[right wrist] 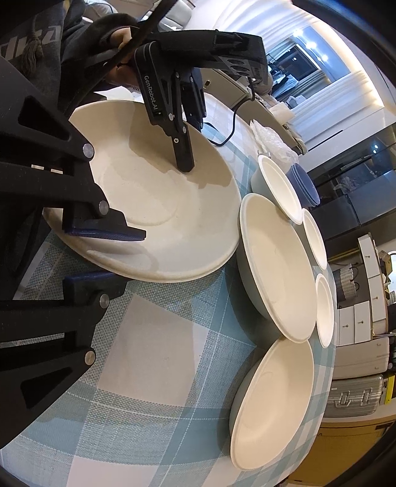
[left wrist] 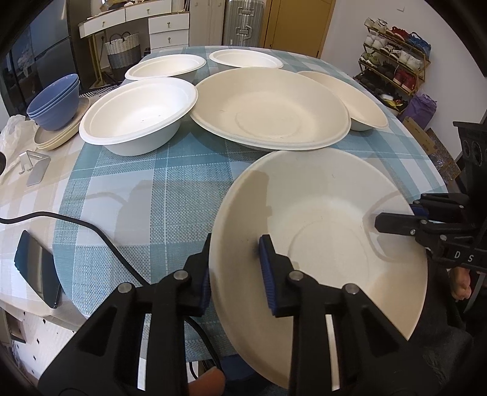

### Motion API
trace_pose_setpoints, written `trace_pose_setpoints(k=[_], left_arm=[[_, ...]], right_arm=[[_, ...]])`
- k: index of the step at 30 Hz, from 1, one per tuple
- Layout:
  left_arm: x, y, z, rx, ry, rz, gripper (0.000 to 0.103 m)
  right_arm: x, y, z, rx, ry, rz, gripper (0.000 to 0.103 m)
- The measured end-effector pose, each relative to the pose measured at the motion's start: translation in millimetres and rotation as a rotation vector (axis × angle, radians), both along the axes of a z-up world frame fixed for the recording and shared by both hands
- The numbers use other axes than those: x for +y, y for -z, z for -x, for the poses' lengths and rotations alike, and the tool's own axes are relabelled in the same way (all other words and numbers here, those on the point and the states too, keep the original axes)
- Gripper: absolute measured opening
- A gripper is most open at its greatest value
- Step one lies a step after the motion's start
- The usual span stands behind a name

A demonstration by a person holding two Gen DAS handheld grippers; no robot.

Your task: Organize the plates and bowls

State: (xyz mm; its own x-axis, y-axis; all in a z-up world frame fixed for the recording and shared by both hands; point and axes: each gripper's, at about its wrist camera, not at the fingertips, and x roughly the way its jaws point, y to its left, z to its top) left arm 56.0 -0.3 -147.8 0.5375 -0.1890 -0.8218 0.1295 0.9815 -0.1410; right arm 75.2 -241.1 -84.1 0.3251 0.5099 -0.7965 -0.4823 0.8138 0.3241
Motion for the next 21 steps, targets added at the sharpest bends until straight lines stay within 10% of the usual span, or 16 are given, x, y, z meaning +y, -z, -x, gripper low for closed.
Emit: trace_pose_setpoints(k=[21], left_arm=[[-42.7, -23.9, 22.6, -0.052, 0.037, -0.031, 0.024]], right_arm=[[-38.0, -23.3, 31.4, -0.063, 0.054, -0.006, 0.016]])
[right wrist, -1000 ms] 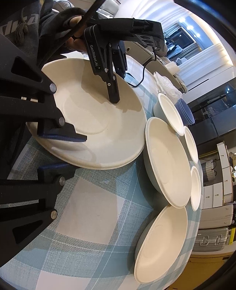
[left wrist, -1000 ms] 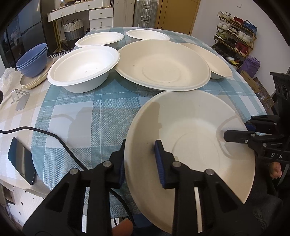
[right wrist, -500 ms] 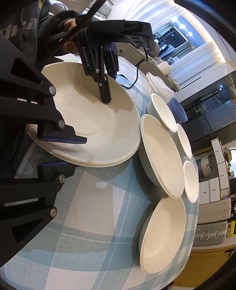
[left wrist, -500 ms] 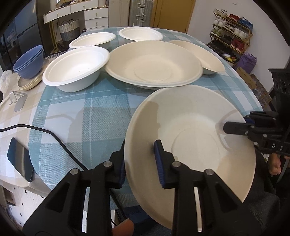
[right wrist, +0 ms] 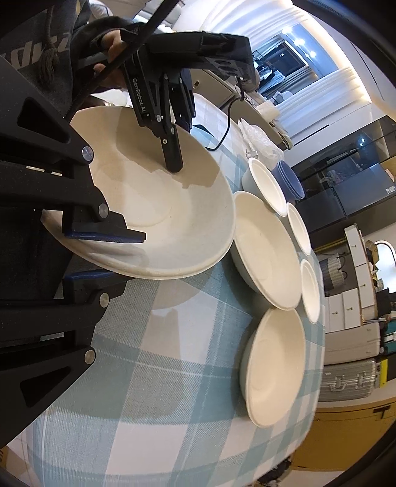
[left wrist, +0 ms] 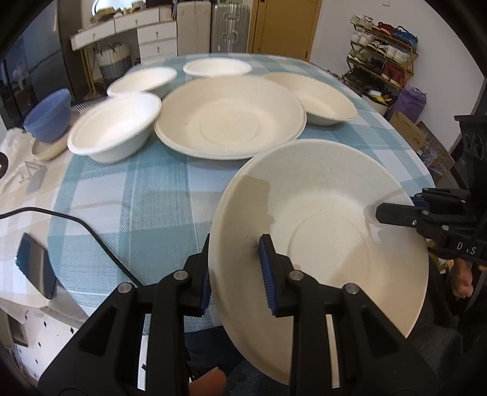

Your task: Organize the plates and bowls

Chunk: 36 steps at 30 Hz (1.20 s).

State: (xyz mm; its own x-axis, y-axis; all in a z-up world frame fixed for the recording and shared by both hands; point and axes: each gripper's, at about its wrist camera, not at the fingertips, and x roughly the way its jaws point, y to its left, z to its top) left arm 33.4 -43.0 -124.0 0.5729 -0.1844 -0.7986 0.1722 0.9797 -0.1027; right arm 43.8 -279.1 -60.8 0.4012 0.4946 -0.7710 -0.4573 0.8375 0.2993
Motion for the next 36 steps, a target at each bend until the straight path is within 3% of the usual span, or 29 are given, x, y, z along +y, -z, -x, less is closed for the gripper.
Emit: trace_pose_setpoints(k=[12, 25, 36], left_arm=[[1.4, -45.3, 18.4, -0.153, -0.072, -0.024, 0.025], [13.6, -51.9, 10.9, -0.172, -0.121, -0.020, 0.026], [15.7, -61.8, -23.5, -0.196, -0.170, -0.049, 0.026]], right_arm=[[2.6, -33.5, 5.5, -0.082, -0.016, -0.004, 0.016], [18.2, -45.5, -8.9, -0.108, -0.032, 0.021, 0.016], [26.9, -48.6, -46.9, -0.121, -0.020, 0.043, 0.016]])
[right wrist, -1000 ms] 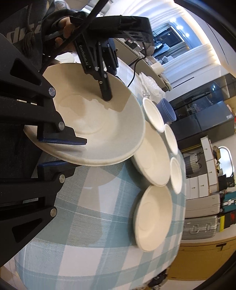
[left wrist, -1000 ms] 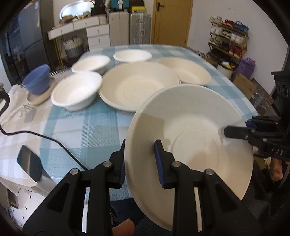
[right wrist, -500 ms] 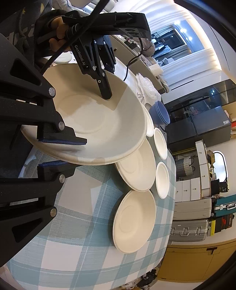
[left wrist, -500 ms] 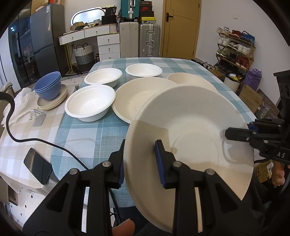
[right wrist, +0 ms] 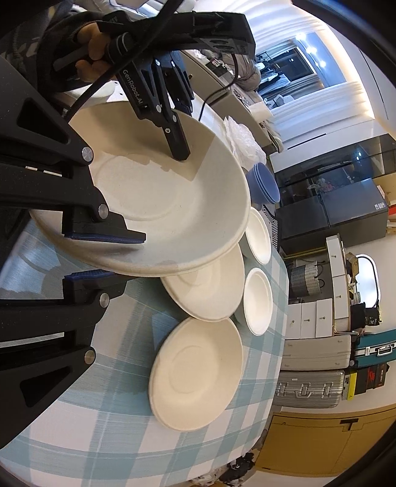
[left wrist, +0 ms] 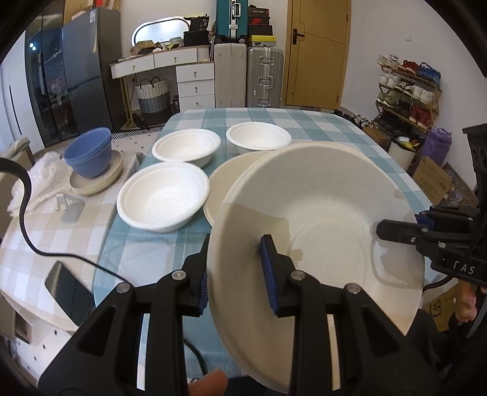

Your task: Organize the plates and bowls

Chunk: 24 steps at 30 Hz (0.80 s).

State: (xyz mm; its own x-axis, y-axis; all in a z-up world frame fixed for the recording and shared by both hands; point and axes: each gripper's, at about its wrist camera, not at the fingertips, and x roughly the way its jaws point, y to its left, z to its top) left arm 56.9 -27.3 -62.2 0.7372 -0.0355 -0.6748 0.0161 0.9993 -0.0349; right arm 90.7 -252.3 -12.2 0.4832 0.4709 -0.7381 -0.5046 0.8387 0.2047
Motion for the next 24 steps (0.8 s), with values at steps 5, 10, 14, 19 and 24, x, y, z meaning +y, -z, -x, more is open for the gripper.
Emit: trace_pose_setpoints(k=[5, 10, 14, 19, 24], left_arm=[[-2.3, -1.9, -26.1, 0.013, -0.003, 0.002, 0.026], [-4.1, -4.5, -55.0, 0.015, -0.012, 0.016, 0.026], [-2.3, -8.3, -72.4, 0.010, -0.015, 0.015, 0.026], [2.7, -14.2, -95.8, 0.014, -0.018, 0.016, 0.026], [7.6, -16.5, -122.3, 0.024, -0.017, 0.017, 0.026]], right_arm=[[-1.0, 1.5, -23.2, 0.006, 0.016, 0.014, 0.016], [-0.5, -2.1, -44.0, -0.005, 0.039, 0.027, 0.016], [1.8, -7.0, -63.0, -0.013, 0.051, 0.031, 0.016], [5.8, -12.4, -84.4, -0.023, 0.060, 0.039, 0.016], [6.9, -11.0, -109.1, -0.003, 0.075, 0.030, 0.016]])
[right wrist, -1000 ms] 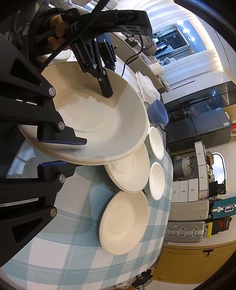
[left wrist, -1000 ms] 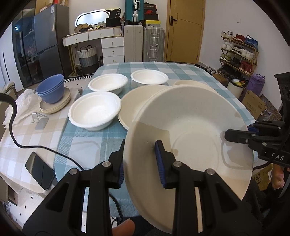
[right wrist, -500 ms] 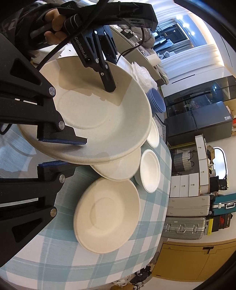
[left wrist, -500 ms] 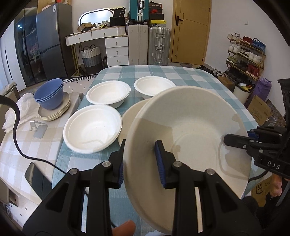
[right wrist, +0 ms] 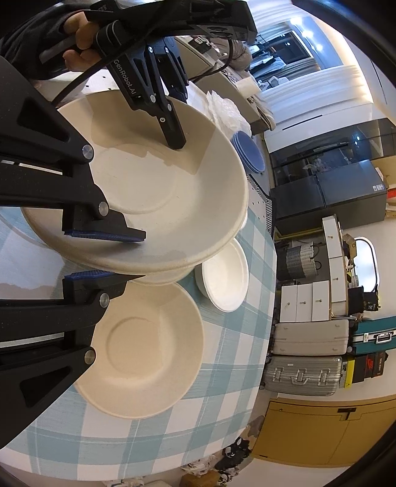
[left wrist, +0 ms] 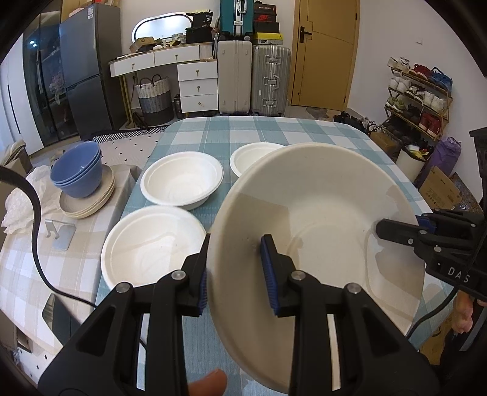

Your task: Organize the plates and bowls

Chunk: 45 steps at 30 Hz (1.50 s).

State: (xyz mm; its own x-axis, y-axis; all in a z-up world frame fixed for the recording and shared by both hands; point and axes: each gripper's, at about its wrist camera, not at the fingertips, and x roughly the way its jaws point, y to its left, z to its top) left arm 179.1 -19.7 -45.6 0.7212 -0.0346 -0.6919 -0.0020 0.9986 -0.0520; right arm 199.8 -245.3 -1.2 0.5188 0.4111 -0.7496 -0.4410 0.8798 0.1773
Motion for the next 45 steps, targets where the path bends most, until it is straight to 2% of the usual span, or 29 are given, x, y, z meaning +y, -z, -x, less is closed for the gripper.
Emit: trace_pose_setpoints(k=[6, 12, 25, 30, 33, 34, 35, 37, 40, 43, 45], left_arm=[[3.2, 6.4, -40.7, 0.030, 0.004, -0.008, 0.028], [7.1, 23.2, -64.4, 0.062, 0.001, -0.010, 0.029], [20.2, 65.9, -82.8, 0.116, -0.007, -0.012, 0.030], [17.6, 73.3, -84.7, 0.123, -0.009, -0.048, 0.031], [17.1, 74.5, -82.8, 0.116, -0.001, -0.055, 0.040], [17.4, 74.5, -82.8, 0.113, 0.001, -0.050, 0.046], [16.7, 73.4, -81.9, 0.110, 0.001, -0.050, 0.058], [16.6, 71.4, -80.7, 0.100, 0.002, -0.046, 0.072], [17.1, 65.9, -77.0, 0.089, 0.002, -0.035, 0.075], [15.9, 60.2, -73.1, 0.082, -0.004, -0.045, 0.078], [14.6, 58.2, -71.2, 0.084, -0.006, -0.046, 0.079]], right_arm=[[3.4, 4.3, -26.6, 0.017, 0.024, 0.013, 0.016], [8.0, 14.1, -43.1, 0.043, 0.026, 0.028, 0.016], [17.9, 45.7, -57.5, 0.097, 0.022, 0.059, 0.017], [18.0, 49.1, -57.6, 0.096, 0.027, 0.069, 0.017], [18.3, 50.3, -57.0, 0.098, 0.033, 0.087, 0.018], [17.9, 50.6, -57.0, 0.102, 0.031, 0.083, 0.019], [17.0, 50.8, -56.9, 0.103, 0.032, 0.080, 0.020], [14.0, 49.7, -55.9, 0.104, 0.036, 0.070, 0.026], [8.7, 45.6, -53.2, 0.090, 0.051, 0.056, 0.051], [4.3, 39.3, -48.8, 0.084, 0.050, 0.041, 0.055], [2.7, 35.1, -45.4, 0.073, 0.049, 0.041, 0.065]])
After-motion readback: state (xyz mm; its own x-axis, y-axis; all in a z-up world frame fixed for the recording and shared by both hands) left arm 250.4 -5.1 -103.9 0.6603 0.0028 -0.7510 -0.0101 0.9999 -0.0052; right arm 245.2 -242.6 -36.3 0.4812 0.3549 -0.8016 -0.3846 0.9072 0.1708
